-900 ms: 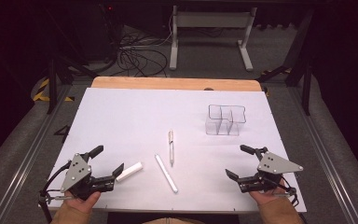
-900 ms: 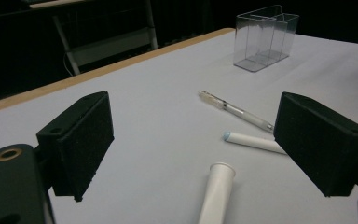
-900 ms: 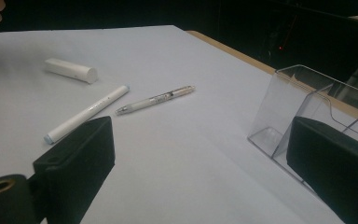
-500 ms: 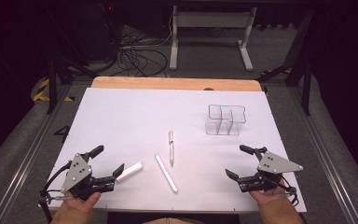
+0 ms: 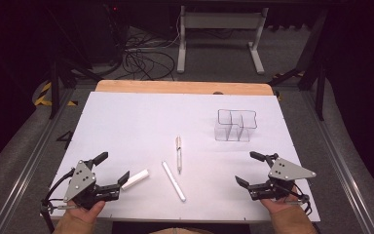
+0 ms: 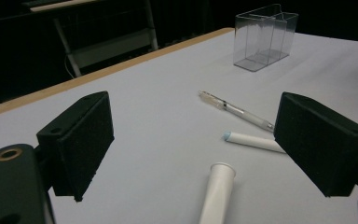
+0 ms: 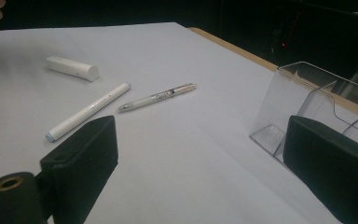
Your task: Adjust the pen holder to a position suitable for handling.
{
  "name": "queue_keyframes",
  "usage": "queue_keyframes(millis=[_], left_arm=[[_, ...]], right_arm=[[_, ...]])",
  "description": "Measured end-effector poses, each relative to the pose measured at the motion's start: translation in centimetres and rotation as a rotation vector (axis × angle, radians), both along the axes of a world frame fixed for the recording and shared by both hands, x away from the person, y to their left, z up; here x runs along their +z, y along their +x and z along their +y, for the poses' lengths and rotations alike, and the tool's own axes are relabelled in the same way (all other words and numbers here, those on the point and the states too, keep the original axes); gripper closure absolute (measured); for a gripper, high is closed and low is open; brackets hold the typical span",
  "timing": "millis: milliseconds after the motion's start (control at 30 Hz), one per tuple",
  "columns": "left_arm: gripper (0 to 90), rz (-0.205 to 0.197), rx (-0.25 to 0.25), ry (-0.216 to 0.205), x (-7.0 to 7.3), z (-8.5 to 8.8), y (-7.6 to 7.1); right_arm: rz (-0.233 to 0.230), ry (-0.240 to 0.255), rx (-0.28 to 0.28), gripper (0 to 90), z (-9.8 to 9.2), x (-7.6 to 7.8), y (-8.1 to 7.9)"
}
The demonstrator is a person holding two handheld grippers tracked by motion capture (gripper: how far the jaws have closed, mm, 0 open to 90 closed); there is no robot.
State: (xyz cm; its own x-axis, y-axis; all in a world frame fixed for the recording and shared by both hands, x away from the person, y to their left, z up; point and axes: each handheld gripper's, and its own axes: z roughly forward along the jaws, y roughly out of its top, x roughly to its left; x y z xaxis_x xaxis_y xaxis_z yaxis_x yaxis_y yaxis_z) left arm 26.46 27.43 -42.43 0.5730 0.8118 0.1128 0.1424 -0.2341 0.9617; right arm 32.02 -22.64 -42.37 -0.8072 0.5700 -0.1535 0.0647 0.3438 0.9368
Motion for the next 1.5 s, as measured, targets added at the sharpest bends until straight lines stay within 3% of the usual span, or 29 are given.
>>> queue_keyframes(millis=[567, 867, 1500], left_arm=[[12.8, 0.002, -0.003, -0.004, 0.0, 0.0, 0.0], [12.9, 0.003, -0.005, -0.007, 0.0, -0.1, 0.1], [12.9, 0.006, -0.004, -0.006, 0.0, -0.1, 0.1]], right_arm=[[0.033, -0.005, 0.002, 10.6, 0.3, 0.8, 0.8], [0.033, -0.017, 0.004, 10.6, 0.6, 2.3, 2.3], [0.053, -0.044, 0.007, 10.2, 1.1, 3.4, 4.6]])
